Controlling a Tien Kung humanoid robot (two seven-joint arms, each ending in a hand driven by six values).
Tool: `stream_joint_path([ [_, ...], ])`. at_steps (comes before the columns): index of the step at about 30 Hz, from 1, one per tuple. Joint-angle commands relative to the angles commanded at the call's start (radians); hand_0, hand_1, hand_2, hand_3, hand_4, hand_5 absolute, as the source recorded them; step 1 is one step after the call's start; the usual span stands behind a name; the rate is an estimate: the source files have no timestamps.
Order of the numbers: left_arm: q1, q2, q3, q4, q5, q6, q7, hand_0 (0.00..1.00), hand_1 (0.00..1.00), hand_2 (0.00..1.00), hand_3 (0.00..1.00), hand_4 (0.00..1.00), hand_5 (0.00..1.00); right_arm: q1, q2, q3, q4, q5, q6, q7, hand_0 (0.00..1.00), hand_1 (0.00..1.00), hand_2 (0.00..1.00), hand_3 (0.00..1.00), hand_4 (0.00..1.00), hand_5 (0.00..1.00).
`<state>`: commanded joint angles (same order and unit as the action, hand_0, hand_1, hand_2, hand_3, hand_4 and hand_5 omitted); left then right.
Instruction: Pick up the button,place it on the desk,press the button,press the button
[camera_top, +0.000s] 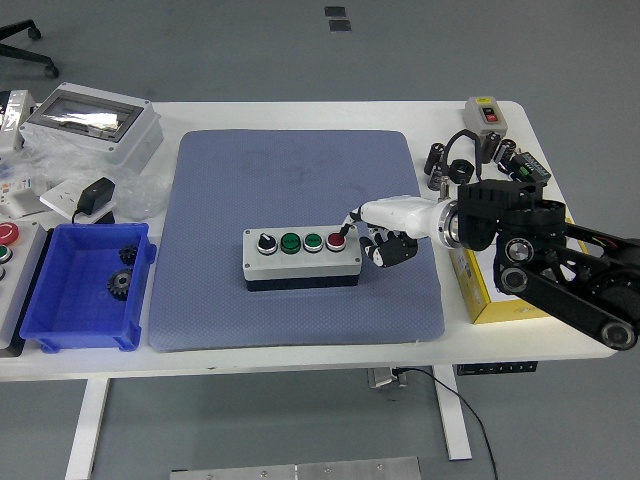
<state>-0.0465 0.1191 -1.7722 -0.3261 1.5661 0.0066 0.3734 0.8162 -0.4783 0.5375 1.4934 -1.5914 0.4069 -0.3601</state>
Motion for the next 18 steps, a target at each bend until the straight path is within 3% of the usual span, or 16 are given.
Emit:
stream_joint_path([
  [12,-0.002,0.0,0.0,-0.002,0.0,0.002,0.004,0.603,0.477,0.481,0.578,0.222,0.002,0.007,0.015,-0.046,-0.017,-0.023,-0.017,-0.019,0.085,0.166,0.213,0.81,0.105,0.095],
  [18,0.0,-0.001,0.002,-0.004,-0.004,0.004,0.007,0.603,0.478,0.482,0.578,0.221,0.002,-0.007,0.005,0.007,-0.005,0.01,-0.031,0.017,0.088,0.166,0.213,0.807,0.101,0.099],
])
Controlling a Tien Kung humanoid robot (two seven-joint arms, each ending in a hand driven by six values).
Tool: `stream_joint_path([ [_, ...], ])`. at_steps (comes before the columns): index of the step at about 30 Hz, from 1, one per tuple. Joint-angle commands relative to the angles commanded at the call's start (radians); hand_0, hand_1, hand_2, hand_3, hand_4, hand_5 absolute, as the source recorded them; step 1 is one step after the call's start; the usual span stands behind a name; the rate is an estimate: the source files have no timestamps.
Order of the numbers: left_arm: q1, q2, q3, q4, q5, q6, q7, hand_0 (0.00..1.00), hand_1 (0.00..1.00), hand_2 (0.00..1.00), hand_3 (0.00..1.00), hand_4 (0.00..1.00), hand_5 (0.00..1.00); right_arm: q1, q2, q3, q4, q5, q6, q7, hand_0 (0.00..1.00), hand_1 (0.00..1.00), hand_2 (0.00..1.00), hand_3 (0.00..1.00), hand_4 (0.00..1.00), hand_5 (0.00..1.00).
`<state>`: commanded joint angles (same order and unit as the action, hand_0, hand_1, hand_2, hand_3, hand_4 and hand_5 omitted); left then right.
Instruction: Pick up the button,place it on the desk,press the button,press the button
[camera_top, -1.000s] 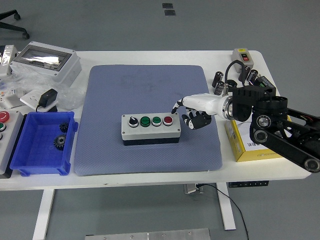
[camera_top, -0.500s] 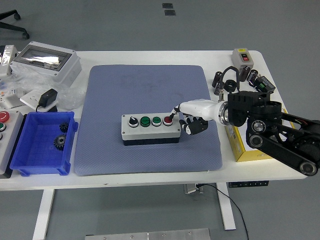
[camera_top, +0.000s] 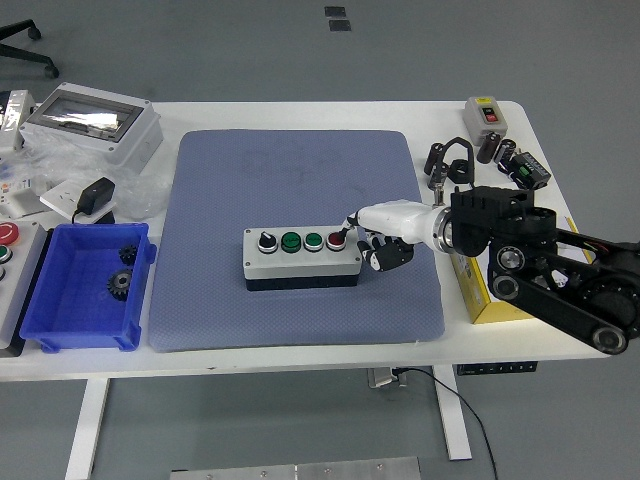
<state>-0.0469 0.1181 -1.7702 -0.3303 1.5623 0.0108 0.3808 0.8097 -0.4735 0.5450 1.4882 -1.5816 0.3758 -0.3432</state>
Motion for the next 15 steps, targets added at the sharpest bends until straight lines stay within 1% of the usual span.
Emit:
stream_joint_path([
  [4,0.001,-0.001,0.001,-0.001,-0.001,0.0,0.001,0.603,0.478,0.482,0.578,0.221,0.002,-0.024,-0.01,0.075,0.011,0.049,0.001,0.036,0.088,0.166,0.213,0.807,0.101,0.099],
  [5,0.002,-0.001,0.001,-0.001,-0.002,0.0,0.001,0.603,0.478,0.48,0.578,0.223,0.002,-0.034,-0.012,0.096,0.013,0.058,-0.003,0.046,0.09,0.166,0.212,0.788,0.099,0.104],
  [8,0.002,-0.001,0.002,0.0,-0.002,0.0,0.001,0.603,0.478,0.48,0.578,0.223,0.002,-0.077,-0.008,0.156,0.01,0.081,-0.032,0.087,0.09,0.166,0.212,0.788,0.099,0.104],
  [12,0.004,-0.004,0.004,0.001,-0.003,0.001,0.001,0.604,0.478,0.48,0.579,0.224,0.002,-0.157,0.028,0.24,-0.021,0.067,-0.118,0.161,0.09,0.17,0.213,0.777,0.099,0.103],
  [15,0.005,-0.006,0.007,0.002,-0.005,0.003,0.001,0.604,0.478,0.48,0.579,0.224,0.002,-0.225,0.069,0.308,-0.056,0.061,-0.202,0.227,0.09,0.17,0.213,0.777,0.099,0.103],
])
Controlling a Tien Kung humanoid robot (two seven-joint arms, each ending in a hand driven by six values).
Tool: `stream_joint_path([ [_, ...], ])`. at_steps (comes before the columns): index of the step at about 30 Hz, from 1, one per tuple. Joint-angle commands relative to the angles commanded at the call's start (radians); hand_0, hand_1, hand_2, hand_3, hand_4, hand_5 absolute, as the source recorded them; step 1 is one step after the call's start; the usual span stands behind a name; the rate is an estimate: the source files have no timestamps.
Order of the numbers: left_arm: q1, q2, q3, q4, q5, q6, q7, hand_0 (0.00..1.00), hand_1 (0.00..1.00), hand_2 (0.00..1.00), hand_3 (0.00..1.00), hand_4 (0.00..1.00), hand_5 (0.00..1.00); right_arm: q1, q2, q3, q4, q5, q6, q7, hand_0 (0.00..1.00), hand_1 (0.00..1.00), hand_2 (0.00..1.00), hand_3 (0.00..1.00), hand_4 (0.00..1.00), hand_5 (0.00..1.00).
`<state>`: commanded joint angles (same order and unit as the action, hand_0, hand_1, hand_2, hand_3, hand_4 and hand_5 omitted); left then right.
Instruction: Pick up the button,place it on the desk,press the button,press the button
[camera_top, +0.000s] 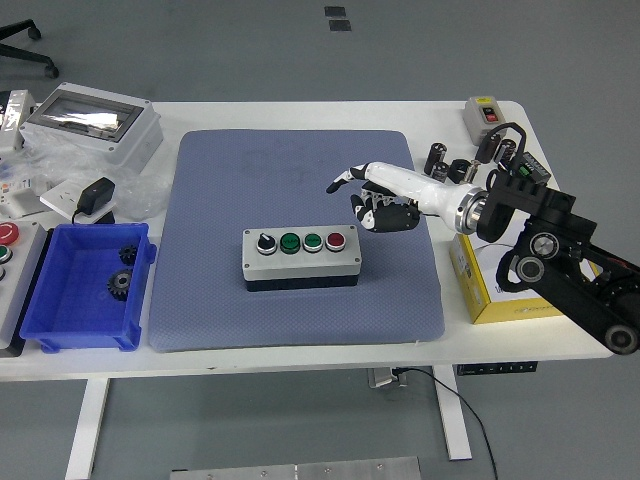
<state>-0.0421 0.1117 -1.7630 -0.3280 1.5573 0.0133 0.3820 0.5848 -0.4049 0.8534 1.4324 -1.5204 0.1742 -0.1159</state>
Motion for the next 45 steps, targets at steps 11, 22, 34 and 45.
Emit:
stream_joint_path([
  [11,0.001,-0.003,-0.006,0.005,0.014,-0.007,-0.005,0.603,0.479,0.479,0.578,0.222,0.002,-0.25,0.15,0.136,-0.05,0.149,-0.344,0.27,0.34,0.463,0.567,0.74,0.439,0.248],
  [22,0.003,-0.004,-0.01,0.009,0.03,-0.011,-0.005,0.603,0.478,0.479,0.577,0.222,0.002,-0.44,0.177,0.177,-0.168,0.448,-0.42,0.56,0.744,0.764,0.773,0.724,0.679,0.512],
  [34,0.005,-0.005,-0.01,0.01,0.031,-0.009,-0.004,0.605,0.481,0.481,0.577,0.223,0.002,-0.456,0.174,0.199,-0.165,0.578,-0.379,0.641,0.872,0.832,0.838,0.786,0.839,0.998],
  [45,-0.004,-0.003,-0.01,0.014,0.026,-0.007,-0.009,0.612,0.483,0.484,0.578,0.23,0.002,-0.459,0.183,0.224,-0.159,0.619,-0.342,0.627,0.872,0.824,0.834,0.786,0.846,0.998],
])
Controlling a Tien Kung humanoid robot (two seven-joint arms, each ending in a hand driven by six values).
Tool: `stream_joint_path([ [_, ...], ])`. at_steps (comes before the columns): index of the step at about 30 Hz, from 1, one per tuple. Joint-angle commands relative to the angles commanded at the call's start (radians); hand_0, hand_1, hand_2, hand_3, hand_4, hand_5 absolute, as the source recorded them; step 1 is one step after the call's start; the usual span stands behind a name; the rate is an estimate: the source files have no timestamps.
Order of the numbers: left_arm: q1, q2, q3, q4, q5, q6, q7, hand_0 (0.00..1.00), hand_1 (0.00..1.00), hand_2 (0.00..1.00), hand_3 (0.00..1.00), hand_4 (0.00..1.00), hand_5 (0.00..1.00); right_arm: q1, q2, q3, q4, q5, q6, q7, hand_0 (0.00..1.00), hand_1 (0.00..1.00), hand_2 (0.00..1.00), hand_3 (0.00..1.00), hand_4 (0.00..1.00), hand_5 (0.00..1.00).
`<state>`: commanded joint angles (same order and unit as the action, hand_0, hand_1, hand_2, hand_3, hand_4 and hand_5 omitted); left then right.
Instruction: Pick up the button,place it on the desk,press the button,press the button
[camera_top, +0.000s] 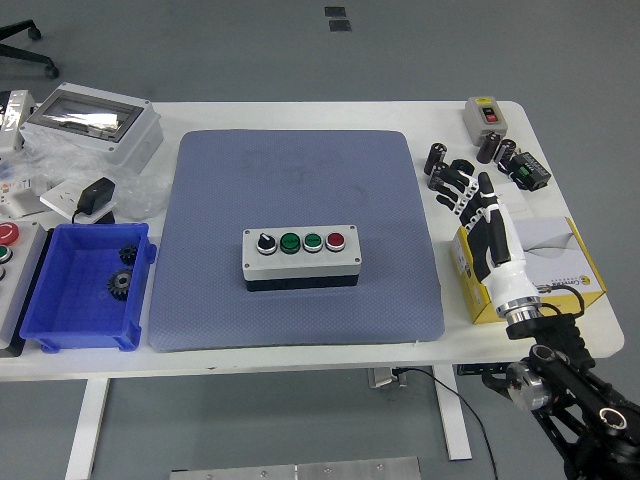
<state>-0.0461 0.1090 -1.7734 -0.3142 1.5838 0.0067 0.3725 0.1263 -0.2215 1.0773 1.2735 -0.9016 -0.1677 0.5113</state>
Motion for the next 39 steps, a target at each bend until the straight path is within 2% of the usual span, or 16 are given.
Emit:
stream_joint_path([
  [16,-0.008,0.003,0.002,0.0,-0.001,0.001,0.0,0.618,0.49,0.489,0.579,0.25,0.002,0.003,0.001,0.026,0.026,-0.037,0.006,-0.016,0.862,0.818,0.824,0.788,0.845,0.998],
  [39,-0.009,0.003,0.005,0.0,-0.004,0.006,0.001,0.62,0.497,0.493,0.579,0.286,0.051,0.01,0.0,0.033,0.044,-0.076,0.006,-0.05,0.878,0.836,0.839,0.809,0.849,0.998],
])
